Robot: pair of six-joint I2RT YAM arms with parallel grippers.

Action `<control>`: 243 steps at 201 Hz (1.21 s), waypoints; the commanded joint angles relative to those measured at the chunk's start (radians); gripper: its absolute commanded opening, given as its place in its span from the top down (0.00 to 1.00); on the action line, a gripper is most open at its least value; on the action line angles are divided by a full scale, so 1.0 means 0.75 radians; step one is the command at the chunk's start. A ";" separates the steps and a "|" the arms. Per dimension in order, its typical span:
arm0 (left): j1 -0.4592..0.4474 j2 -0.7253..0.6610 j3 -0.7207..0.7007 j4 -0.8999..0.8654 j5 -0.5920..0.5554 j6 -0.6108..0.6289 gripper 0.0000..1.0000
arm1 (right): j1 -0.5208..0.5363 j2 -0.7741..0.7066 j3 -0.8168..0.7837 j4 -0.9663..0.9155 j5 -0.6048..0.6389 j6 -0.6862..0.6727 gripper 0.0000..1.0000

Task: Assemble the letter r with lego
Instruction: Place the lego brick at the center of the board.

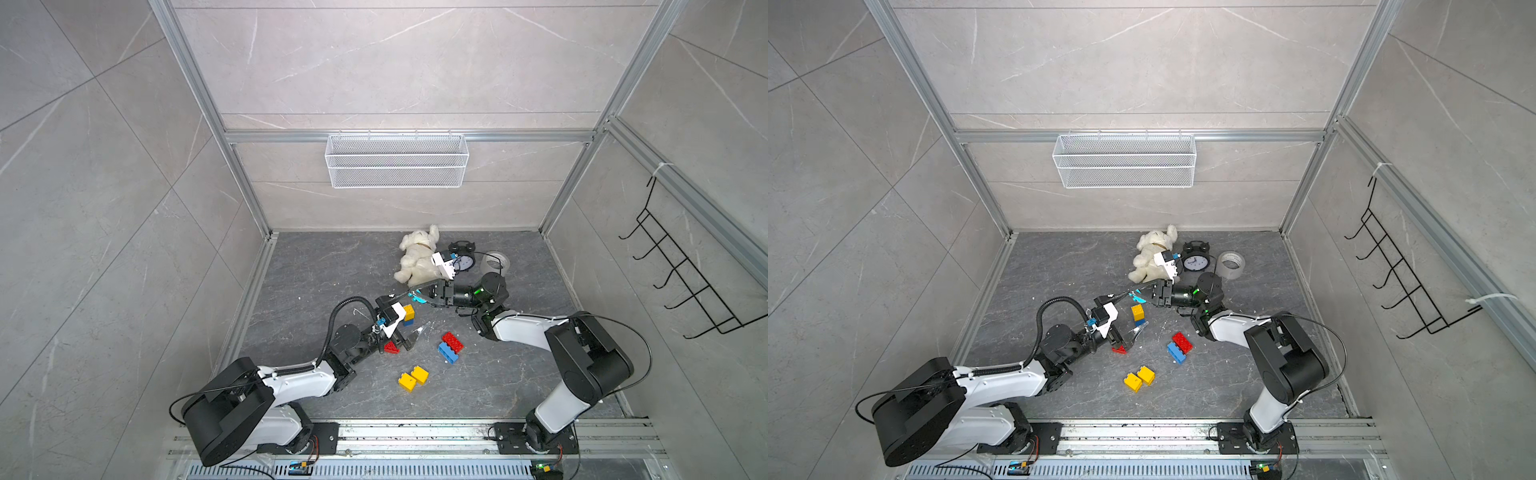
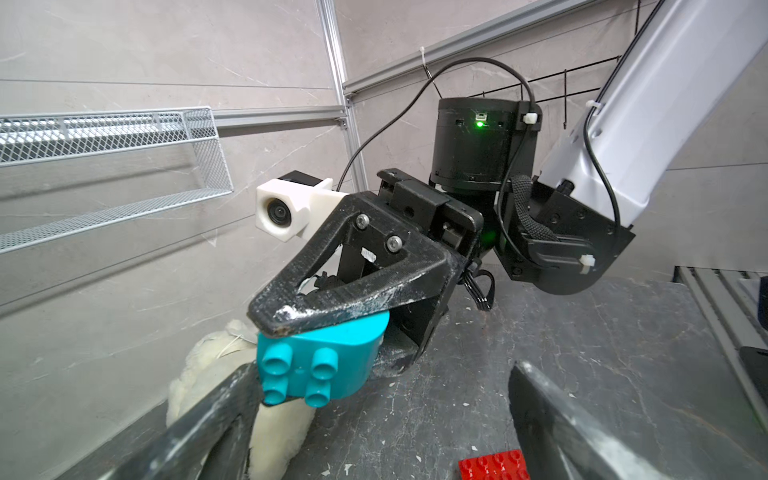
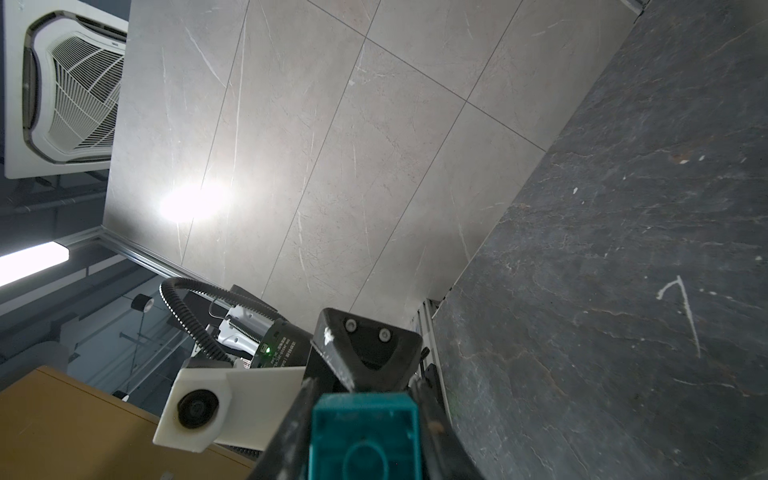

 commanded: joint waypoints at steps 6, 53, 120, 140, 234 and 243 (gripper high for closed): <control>-0.008 0.011 0.054 0.152 -0.103 0.088 0.06 | 0.011 0.007 -0.009 0.165 0.004 0.068 0.71; -0.008 -0.007 0.030 0.174 -0.176 0.114 0.07 | 0.011 -0.016 -0.029 0.122 -0.006 0.038 0.71; -0.008 0.044 0.072 0.171 -0.056 0.085 0.14 | 0.033 -0.001 -0.014 0.103 0.002 0.025 0.72; -0.007 0.062 0.082 0.170 -0.045 0.079 0.19 | 0.040 -0.005 -0.015 0.076 0.001 0.009 0.72; -0.008 0.078 0.101 0.159 -0.017 0.067 0.46 | 0.052 -0.017 -0.019 0.069 -0.008 -0.001 0.73; -0.008 0.080 0.101 0.157 -0.015 0.064 0.45 | 0.052 -0.020 -0.017 0.068 -0.010 0.000 0.73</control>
